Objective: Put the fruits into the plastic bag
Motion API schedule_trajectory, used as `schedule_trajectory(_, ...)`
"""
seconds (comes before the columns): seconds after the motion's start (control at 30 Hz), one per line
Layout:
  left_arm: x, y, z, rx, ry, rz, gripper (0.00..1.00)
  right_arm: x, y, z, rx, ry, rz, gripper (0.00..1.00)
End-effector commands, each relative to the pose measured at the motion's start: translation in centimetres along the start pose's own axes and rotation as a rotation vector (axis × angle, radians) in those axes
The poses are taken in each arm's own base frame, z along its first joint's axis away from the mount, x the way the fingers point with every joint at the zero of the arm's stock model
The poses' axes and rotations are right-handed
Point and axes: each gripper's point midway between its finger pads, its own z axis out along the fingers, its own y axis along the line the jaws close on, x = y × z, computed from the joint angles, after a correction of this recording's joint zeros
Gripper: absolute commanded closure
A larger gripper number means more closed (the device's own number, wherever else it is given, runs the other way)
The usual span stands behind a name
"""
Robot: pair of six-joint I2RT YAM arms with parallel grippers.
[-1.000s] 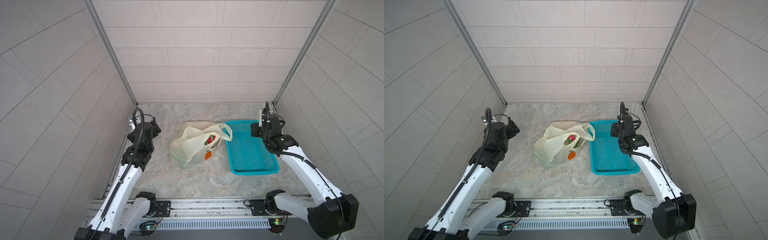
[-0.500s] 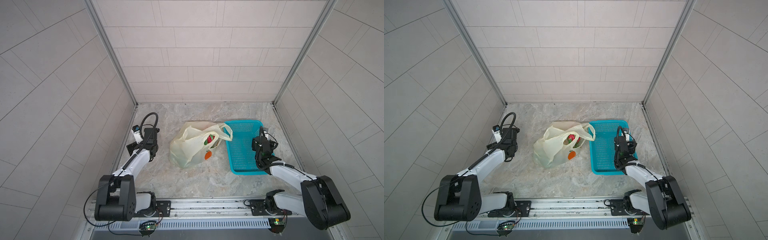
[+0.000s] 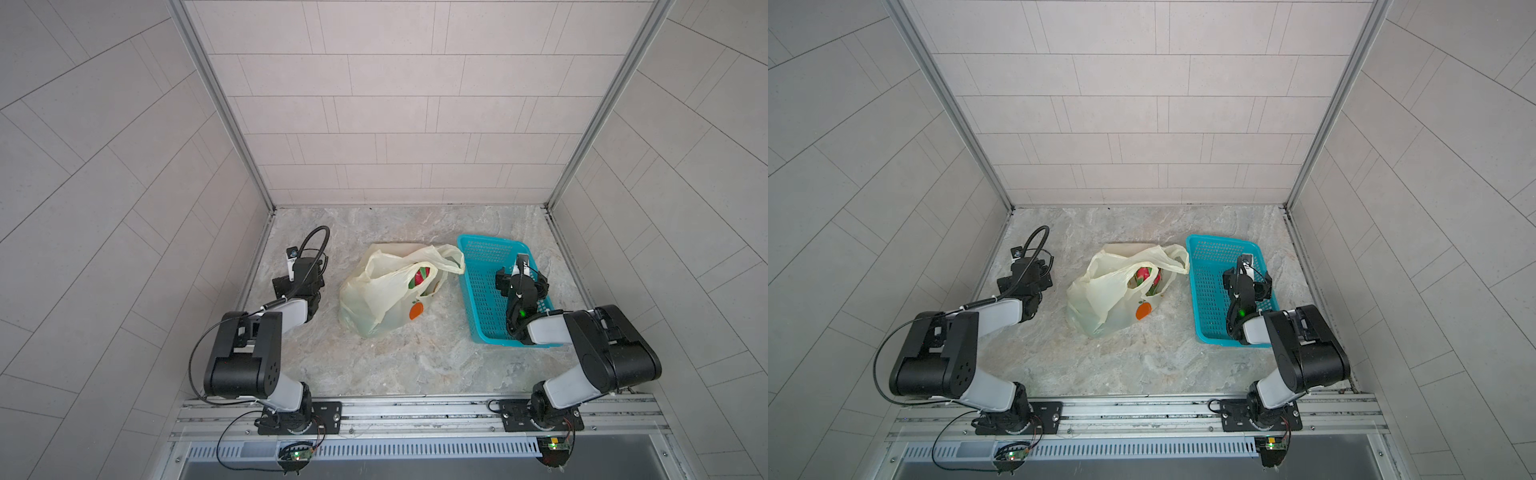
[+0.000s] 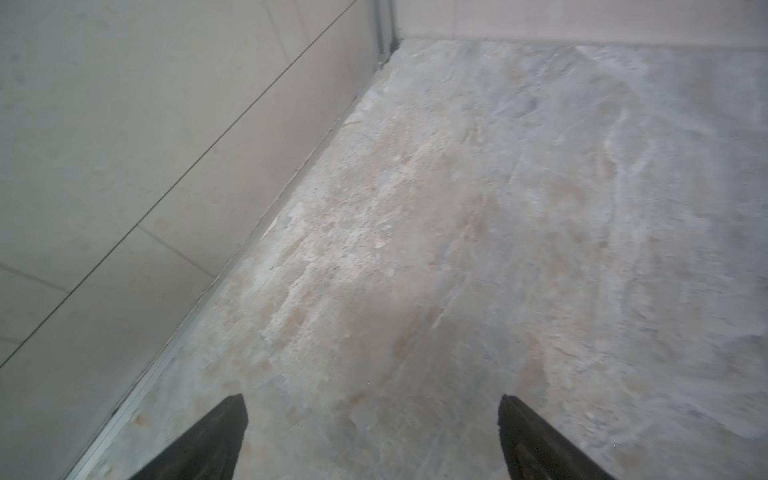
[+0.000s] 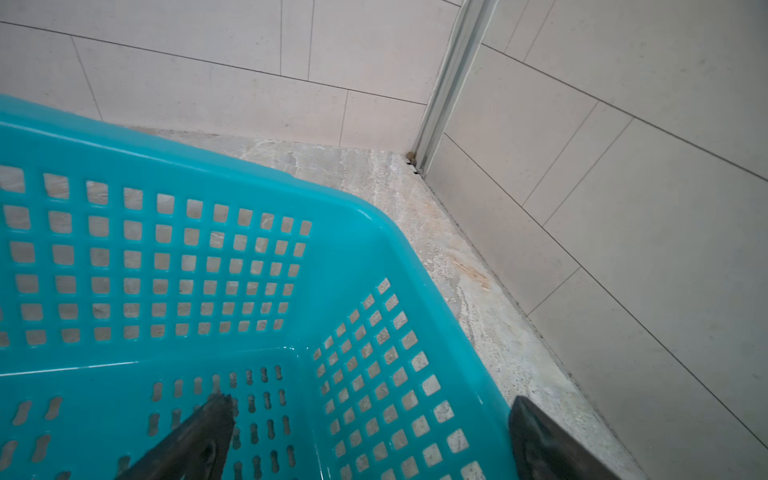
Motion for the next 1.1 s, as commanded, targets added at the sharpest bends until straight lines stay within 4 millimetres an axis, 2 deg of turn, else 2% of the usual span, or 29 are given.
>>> schedule_trajectory(0.0, -1.7, -3.4, -0.7, 0.210, -0.081, 0.042, 0.00, 0.3, 1.4, 0.2, -0.079, 0.012, -0.023, 0.00)
schedule_trajectory(0.03, -1.9, -3.5, -0.8, 0.222, -0.098, 0.029, 0.00, 0.3, 1.4, 0.2, -0.075, 0.012, -0.025, 0.01)
schedule_trajectory(0.1, 0.0, -4.1, -0.9, 0.254, -0.142, 0.025, 0.00, 0.3, 1.4, 0.2, -0.077, 0.009, -0.023, 0.01)
schedule_trajectory(0.13, -0.8, -3.9, -1.1, 0.237, -0.265, 0.002, 0.00, 0.3, 1.4, 0.2, -0.077, 0.005, -0.022, 0.01)
schedule_trajectory(0.23, 0.0, -4.2, -1.0, 0.234, -0.120, 0.056, 0.00, 0.3, 1.4, 0.2, -0.075, -0.001, -0.019, 0.01)
schedule_trajectory(0.3, -0.5, -4.2, -0.8, 0.234, -0.224, 0.025, 0.00, 0.1, 1.5, 0.2, -0.080, -0.025, -0.021, 0.00)
schedule_trajectory(0.4, -0.2, -4.1, -0.8, 0.218, -0.156, 0.046, 0.00, 0.2, 1.5, 0.2, -0.080, -0.024, -0.022, 0.01)
schedule_trajectory(0.53, -0.5, -4.1, -0.8, 0.219, -0.223, 0.028, 0.00, 0.2, 1.6, 0.3, -0.083, -0.023, -0.022, 0.01)
schedule_trajectory(1.07, -0.4, -4.2, -0.8, 0.219, -0.209, 0.033, 0.00, 0.2, 1.5, 0.5, -0.097, -0.025, -0.012, 0.01)
